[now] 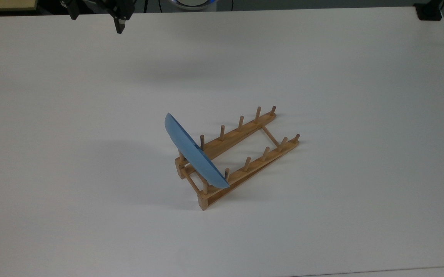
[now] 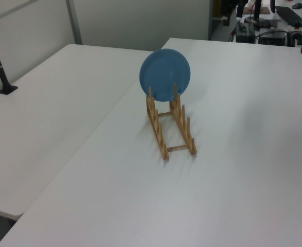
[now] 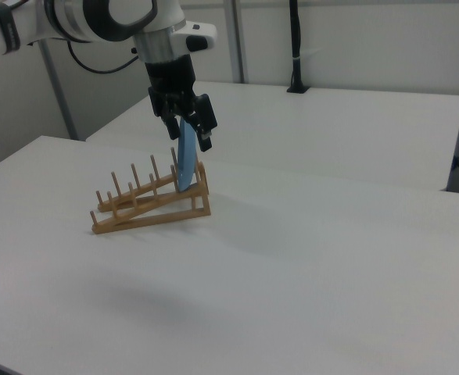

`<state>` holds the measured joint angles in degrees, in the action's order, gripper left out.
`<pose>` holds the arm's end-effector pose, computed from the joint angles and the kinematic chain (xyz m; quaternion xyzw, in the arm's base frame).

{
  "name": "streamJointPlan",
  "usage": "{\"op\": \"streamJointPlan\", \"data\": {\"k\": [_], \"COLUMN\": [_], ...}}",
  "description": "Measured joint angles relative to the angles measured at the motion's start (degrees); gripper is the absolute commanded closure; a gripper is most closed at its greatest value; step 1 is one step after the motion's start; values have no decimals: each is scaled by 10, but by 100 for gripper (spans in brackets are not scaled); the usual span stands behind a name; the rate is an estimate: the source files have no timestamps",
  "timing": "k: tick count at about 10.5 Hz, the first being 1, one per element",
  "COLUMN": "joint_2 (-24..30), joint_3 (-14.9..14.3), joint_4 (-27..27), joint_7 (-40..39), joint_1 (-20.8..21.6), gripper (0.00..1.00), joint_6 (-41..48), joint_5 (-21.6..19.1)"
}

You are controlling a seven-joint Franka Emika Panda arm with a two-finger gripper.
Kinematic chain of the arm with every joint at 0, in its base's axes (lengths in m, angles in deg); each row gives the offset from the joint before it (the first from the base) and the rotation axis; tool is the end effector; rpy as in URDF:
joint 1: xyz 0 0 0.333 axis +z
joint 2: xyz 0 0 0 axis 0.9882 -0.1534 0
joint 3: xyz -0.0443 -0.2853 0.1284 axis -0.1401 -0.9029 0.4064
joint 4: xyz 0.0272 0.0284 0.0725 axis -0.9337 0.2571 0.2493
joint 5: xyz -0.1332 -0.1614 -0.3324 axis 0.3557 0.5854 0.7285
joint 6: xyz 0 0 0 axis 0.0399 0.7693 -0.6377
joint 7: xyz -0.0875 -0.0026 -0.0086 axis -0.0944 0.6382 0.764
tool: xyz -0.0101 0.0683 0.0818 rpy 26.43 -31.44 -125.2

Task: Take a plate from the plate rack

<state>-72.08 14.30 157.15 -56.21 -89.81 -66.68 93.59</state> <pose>0.5826 -0.1103 0.6221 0.9886 -0.1438 0.0281 0.0344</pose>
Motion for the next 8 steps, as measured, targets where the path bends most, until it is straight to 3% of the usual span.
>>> {"op": "streamJointPlan", "data": {"k": [8], "joint_2": [5], "joint_3": [0], "joint_4": [0], "joint_7": [-1], "joint_1": [6], "gripper": [0], "joint_6": [12], "joint_5": [0]}}
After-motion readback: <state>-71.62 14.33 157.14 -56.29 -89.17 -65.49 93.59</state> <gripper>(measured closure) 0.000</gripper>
